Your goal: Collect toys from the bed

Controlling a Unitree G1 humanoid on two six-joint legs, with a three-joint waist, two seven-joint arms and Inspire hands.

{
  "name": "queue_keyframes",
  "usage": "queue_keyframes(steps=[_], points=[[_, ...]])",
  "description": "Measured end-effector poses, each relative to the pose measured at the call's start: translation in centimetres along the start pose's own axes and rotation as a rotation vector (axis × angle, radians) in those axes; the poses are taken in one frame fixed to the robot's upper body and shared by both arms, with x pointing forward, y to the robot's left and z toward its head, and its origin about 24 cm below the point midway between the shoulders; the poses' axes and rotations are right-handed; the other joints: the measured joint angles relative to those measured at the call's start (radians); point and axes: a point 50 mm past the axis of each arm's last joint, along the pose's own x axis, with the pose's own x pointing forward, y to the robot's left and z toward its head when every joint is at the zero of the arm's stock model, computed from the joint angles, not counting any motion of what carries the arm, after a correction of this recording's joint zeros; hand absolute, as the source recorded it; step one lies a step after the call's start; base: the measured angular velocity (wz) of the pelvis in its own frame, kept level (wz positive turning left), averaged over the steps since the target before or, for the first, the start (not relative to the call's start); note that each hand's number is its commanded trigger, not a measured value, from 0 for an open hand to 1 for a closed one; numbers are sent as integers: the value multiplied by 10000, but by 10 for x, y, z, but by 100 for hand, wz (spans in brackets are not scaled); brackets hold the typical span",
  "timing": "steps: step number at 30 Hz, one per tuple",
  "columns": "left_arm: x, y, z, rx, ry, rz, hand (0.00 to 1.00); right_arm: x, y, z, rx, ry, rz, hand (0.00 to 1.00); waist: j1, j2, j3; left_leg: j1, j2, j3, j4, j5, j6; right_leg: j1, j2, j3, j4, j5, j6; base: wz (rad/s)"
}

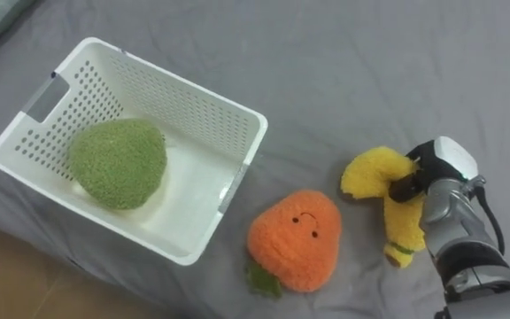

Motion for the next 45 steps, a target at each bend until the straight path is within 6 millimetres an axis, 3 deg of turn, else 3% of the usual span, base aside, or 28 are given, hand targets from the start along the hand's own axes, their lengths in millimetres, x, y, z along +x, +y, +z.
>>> queue_keyframes(steps=[5,8,13,15,20,24,31,34,39,45], points=[[-1,2,-6,-169,108,50,0,-1,-6,17,166,-780,-285,100,-226,131,-99,555,16,149,-208,3,-1,408,8,130,-40,-3,5,-9],[-2,5,-10,-377,162,185,0,-3,-12,33,407,-1560,-572,100,-421,135,-110,873,25,208,-313,3,-2,665,20,175,-56,-7,10,-5],[-4,11,-15,-742,144,380,0,-16,-18,40,1025,-2468,-980,100,-540,118,-149,1417,-9,233,-546,11,11,1105,47,228,-81,-47,73,-1],[-5,14,-17,-926,205,488,0,-23,-16,42,1087,-2824,-1028,100,-584,114,-204,1720,-22,239,-664,12,15,1405,37,219,-163,-57,90,0],[-5,6,-26,-1195,397,348,0,-35,-24,53,1470,-3660,-1318,100,-601,195,-256,2269,-14,420,-869,11,19,1785,5,316,-200,-81,125,-11],[-7,6,-34,-1398,573,418,0,-55,-40,84,1905,-5279,-1934,100,-799,192,-251,2411,-6,510,-922,9,19,1867,33,477,-196,-93,125,-8],[-7,8,-34,-1433,567,476,0,-70,-42,99,2162,-6124,-1846,100,-754,104,-150,2824,-35,530,-1009,-16,34,2256,89,619,-218,-138,182,0],[-7,8,-34,-1316,594,494,0,-87,-48,118,2191,-7079,-1970,100,-791,86,-128,2817,-36,502,-994,-15,35,2227,89,566,-216,-141,179,1],[-6,7,-31,-800,495,442,0,-113,-66,140,1971,-8514,-2575,100,-590,64,-139,2848,-36,454,-1003,-15,34,2267,88,553,-216,-146,187,4],[-3,5,-24,-470,501,481,0,-122,-55,153,1425,-8996,-1611,100,-247,68,-131,3007,-23,468,-1044,-33,26,2424,104,588,-210,-148,188,-1]])
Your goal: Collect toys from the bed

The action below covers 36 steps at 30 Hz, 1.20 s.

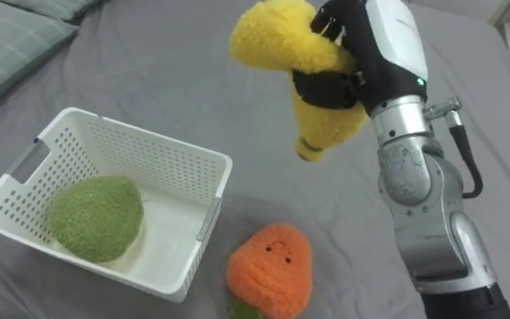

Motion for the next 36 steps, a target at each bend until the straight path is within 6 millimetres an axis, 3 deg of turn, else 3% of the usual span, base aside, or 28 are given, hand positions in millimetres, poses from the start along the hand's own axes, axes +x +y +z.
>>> queue_keyframes(steps=[8,13,18,20,21,22,23,24,36], points=[[1,-2,4,495,13,-13,0,1,19,17,772,-123,837,100,444,-11,1,-4,-17,-59,15,-11,12,29,-35,-159,-4,-3,4,3],[2,-6,7,676,-80,-98,0,1,40,32,1312,-432,1601,100,763,85,66,-52,-20,-123,33,-12,15,40,-28,-157,-7,-4,7,3],[2,-14,15,1169,-326,-254,0,3,52,47,1551,-881,2341,100,1165,100,71,-163,-23,-266,80,-8,11,-31,-44,-393,-7,-9,15,10],[2,-15,14,1217,-320,-260,0,6,53,52,1545,-1057,2427,81,1293,107,72,-161,-23,-286,74,-8,11,-27,-44,-408,-7,-10,16,2],[2,-15,14,1218,-313,-260,0,8,54,54,1516,-1158,2498,62,1343,105,72,-159,-23,-297,66,-8,11,-26,-43,-409,-7,-10,16,0],[3,-15,15,1215,-322,-268,0,10,55,55,1516,-1182,2515,54,1367,102,71,-159,-24,-300,64,-8,11,-26,-43,-407,-7,-10,16,4],[3,-16,16,1213,-335,-283,0,11,55,56,1528,-1196,2521,9,1424,96,72,-166,-28,-324,60,-7,12,-23,-45,-408,-7,-10,17,5],[3,-16,17,1221,-340,-279,0,12,56,58,1512,-1236,2550,2,1447,85,73,-174,-33,-354,48,-7,13,-23,-45,-402,-7,-12,20,6],[4,-19,26,1506,-377,-299,0,11,80,55,840,-709,3783,0,1944,-83,49,-232,-62,-538,53,-8,16,-45,-73,-607,-13,-20,32,3]])
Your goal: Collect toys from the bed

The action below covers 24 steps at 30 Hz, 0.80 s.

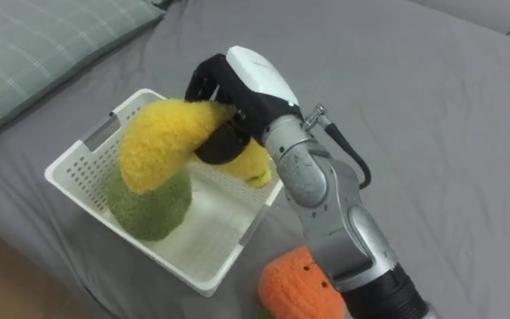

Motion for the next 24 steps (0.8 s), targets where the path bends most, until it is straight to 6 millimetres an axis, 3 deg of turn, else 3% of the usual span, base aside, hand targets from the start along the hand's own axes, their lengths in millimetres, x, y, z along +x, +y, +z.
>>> queue_keyframes(steps=[17,24], points=[[0,1,2,4,-5,26,0,1,3,2,56,-56,376,0,-12,-107,19,-11,-110,-46,6,24,50,13,-106,-73,5,-43,63,1],[0,2,2,-108,-36,44,0,0,7,-8,2,338,584,0,-56,-150,47,9,-110,-29,-9,23,51,36,-104,-69,5,-48,72,0]])
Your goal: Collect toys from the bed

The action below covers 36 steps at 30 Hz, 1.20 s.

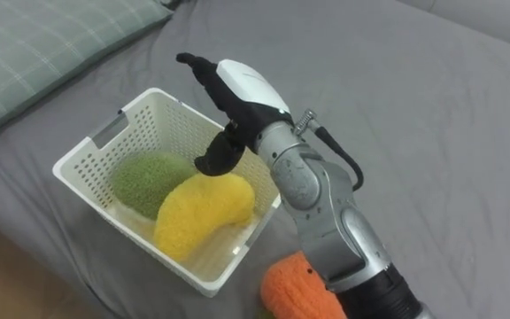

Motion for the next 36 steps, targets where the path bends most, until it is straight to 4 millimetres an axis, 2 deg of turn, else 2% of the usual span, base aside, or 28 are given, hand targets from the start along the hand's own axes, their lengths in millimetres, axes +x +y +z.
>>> queue_keyframes(steps=[4,8,14,19,24,29,32,36], points=[[0,0,0,-140,10,5,0,-1,0,-2,-58,72,15,0,-18,-14,-1,23,1,-1,1,-1,1,30,2,5,-2,0,0,0],[0,2,-1,-207,40,78,0,-1,-1,-2,-85,73,-23,0,-204,-24,-7,60,1,-14,5,-5,6,81,6,54,-6,-3,6,0],[0,1,-1,-415,23,80,0,-6,2,-8,63,293,-143,0,-309,-34,-16,151,7,74,2,-6,7,114,35,299,-8,-8,13,-4],[0,0,1,-462,-77,76,0,-8,0,-11,581,248,-319,0,-569,43,21,175,7,94,12,-6,8,153,37,347,0,-8,13,0],[0,-2,0,-487,-72,8,0,-11,-16,-18,887,332,-1383,0,-884,190,-39,211,8,236,5,-11,17,159,26,398,14,-8,13,-6],[-1,-4,-4,-510,15,-7,0,-15,-22,-25,1526,508,-1900,0,-1170,379,-63,286,21,385,-3,-20,31,142,31,571,17,-8,13,-9],[-1,-5,-6,-597,2,35,0,-23,-17,-39,2403,917,-2012,0,-1244,474,-102,348,29,459,-8,-23,34,159,38,656,20,-8,13,-7],[-2,-4,-9,-673,62,256,0,-35,-7,-55,3548,1433,-1993,0,-1438,544,-104,420,45,560,-33,-33,42,186,58,794,22,-7,11,-8]])
